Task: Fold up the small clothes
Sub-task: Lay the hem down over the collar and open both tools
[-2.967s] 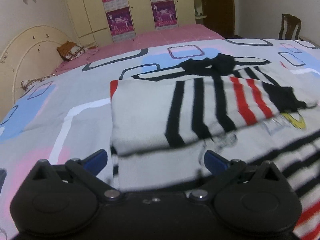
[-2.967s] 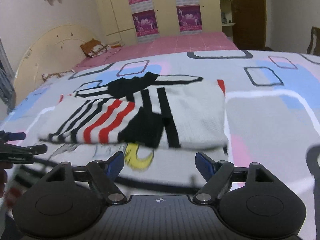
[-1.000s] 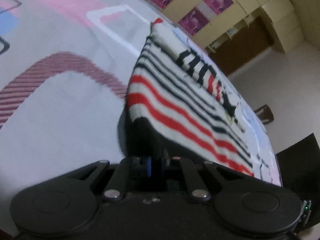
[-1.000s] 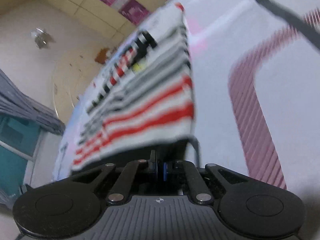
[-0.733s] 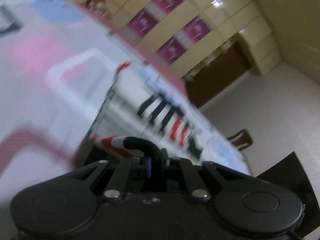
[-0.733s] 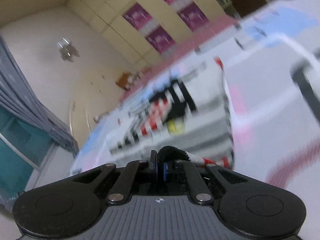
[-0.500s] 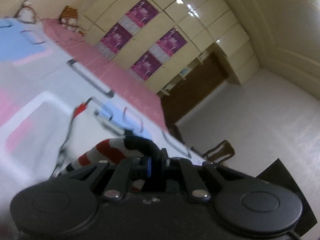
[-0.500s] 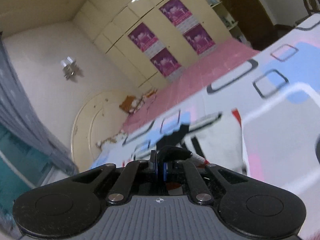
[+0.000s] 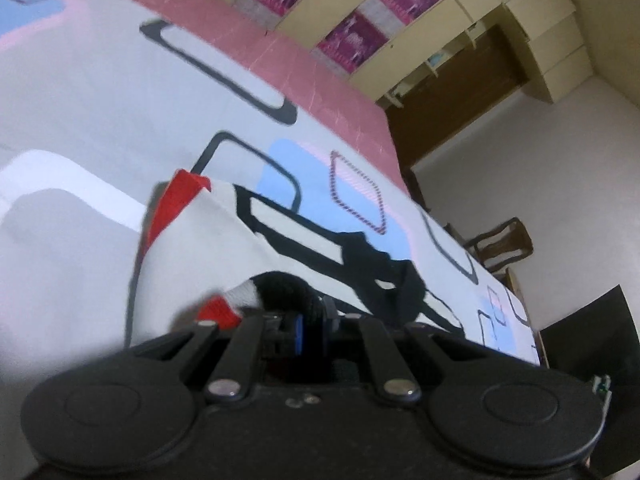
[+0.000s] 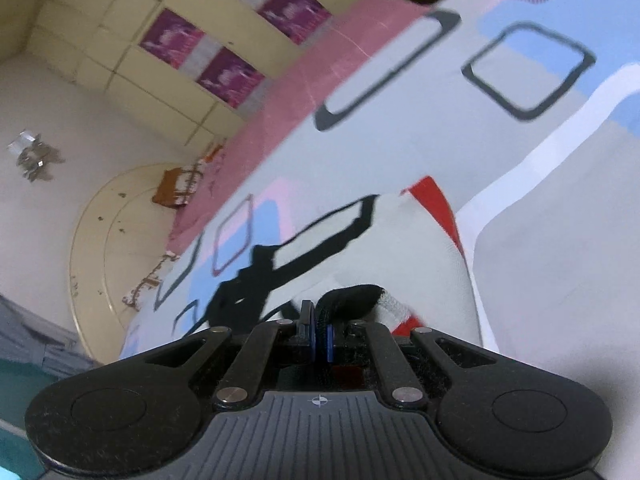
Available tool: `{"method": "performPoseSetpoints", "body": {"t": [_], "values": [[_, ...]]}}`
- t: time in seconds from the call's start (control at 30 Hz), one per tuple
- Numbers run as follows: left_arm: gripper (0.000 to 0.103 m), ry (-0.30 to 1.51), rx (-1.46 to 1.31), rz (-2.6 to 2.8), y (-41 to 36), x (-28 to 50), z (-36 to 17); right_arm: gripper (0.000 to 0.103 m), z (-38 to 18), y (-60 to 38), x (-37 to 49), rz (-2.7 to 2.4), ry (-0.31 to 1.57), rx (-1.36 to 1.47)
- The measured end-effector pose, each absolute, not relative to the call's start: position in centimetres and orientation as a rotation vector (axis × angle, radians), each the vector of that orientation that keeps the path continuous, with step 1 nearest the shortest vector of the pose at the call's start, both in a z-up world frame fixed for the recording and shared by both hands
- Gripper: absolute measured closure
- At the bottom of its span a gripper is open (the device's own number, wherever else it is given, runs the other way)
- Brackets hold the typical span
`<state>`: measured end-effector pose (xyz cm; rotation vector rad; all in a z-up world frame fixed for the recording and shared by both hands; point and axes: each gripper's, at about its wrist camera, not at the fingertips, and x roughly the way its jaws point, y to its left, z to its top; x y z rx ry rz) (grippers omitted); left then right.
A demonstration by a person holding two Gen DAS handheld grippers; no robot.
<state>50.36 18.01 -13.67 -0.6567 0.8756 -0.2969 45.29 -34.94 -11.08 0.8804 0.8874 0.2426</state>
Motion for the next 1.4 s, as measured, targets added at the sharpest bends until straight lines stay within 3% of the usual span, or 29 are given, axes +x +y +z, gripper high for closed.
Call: {"method": "performPoseSetpoints", "body": {"t": [0.07,0.13,0.17,0.23,0.27,0.3,0.4,0.47,0.57,0.67,0.77,0.8,0.83,1.03,1.13,1.3,1.37,1.4], "values": [[0.091,0.904,-0.661,-0.316,18.0,52.0,-14.5,0.099,-12.4,-35.1,46.8,0.253,0.905,0.925],[0.075,0.903,-0.668,-0.325,18.2,53.1,-14.7,0.097,-13.0,-35.4,47.8,0.257,0.897,0.954],[0.073,0.889,-0.683,-0.337,18.3,53.6,-14.8,0.092,-13.2,-35.4,48.4,0.247,0.895,0.964],[0.059,0.865,-0.709,-0.354,18.6,54.2,-14.8,0.038,-13.0,-35.6,48.9,0.234,0.847,0.965],[0.055,0.851,-0.717,-0.361,18.7,54.4,-14.8,0.018,-12.6,-35.8,48.9,0.231,0.790,0.961],[0.047,0.833,-0.721,-0.371,18.7,54.7,-14.8,0.017,-11.9,-35.8,48.9,0.195,0.767,0.928],[0.033,0.785,-0.666,-0.359,18.6,54.7,-14.0,0.019,-10.6,-35.9,49.0,0.204,0.717,0.831],[0.031,0.774,-0.563,-0.335,18.1,54.5,-13.1,0.027,-9.7,-35.4,48.8,0.231,0.715,0.701],[0.041,0.845,-0.334,-0.331,16.0,55.3,-13.1,0.035,-9.9,-33.8,49.0,0.270,0.771,0.515],[0.055,0.877,-0.103,-0.297,13.5,55.7,-13.4,0.051,-11.1,-30.7,49.5,0.266,0.830,0.283],[0.074,0.849,0.079,-0.256,11.3,55.5,-13.8,0.075,-12.1,-27.6,48.7,0.253,0.807,0.028],[0.093,0.825,0.087,-0.251,11.0,55.4,-13.8,0.090,-12.2,-26.9,48.4,0.254,0.793,-0.022],[0.097,0.799,0.078,-0.238,11.0,55.1,-13.5,0.100,-12.1,-26.7,48.1,0.249,0.779,-0.053],[0.098,0.648,-0.027,-0.132,13.0,53.9,-12.4,0.100,-11.4,-29.8,46.5,0.140,0.694,-0.006],[0.098,0.765,0.046,-0.139,11.6,56.0,-13.9,0.100,-13.4,-29.3,46.9,0.144,0.747,-0.061],[0.097,0.770,0.105,-0.125,10.7,56.2,-14.1,0.100,-13.7,-28.2,47.0,0.125,0.749,-0.103],[0.087,0.771,0.088,-0.120,11.1,56.2,-13.9,0.098,-13.5,-28.4,47.1,0.124,0.750,-0.084],[0.059,0.767,0.077,-0.105,11.3,56.2,-13.7,0.064,-13.0,-28.6,47.0,0.120,0.745,-0.064]]}}
